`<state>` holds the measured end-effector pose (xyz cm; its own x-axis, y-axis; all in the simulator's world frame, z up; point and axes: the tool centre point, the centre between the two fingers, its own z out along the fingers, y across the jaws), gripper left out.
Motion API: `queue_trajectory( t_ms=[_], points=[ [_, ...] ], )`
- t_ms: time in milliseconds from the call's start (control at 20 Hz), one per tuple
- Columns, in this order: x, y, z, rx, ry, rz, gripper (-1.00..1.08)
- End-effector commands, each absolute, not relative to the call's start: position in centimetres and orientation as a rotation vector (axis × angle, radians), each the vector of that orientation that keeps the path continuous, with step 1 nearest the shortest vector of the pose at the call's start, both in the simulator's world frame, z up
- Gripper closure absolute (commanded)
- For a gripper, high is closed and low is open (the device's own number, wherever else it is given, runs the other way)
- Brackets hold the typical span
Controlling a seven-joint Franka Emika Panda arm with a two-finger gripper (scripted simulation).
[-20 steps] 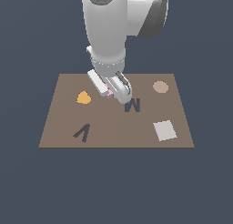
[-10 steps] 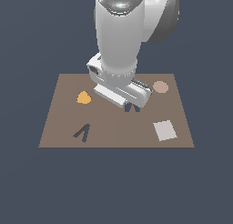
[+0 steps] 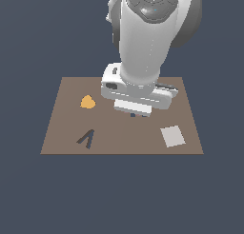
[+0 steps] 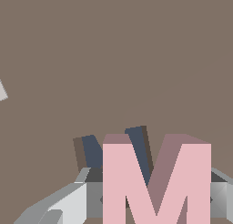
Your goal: Insert a designated object into the corresponding slot on a board.
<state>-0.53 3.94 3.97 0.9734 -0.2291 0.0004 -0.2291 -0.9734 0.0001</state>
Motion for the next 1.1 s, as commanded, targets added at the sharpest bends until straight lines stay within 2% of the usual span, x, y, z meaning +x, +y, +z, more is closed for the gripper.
queue_trajectory(
  t_ms=[0,450,1050],
  points=[
    [-0.3,4.6,4.0,3.131,-0.26,0.001,1.08],
    [-0.1,6.0,4.1,3.141,-0.071,0.0,1.08],
    [-0.1,5.9,3.4,3.14,-0.076,-0.001,1.08]
  ],
)
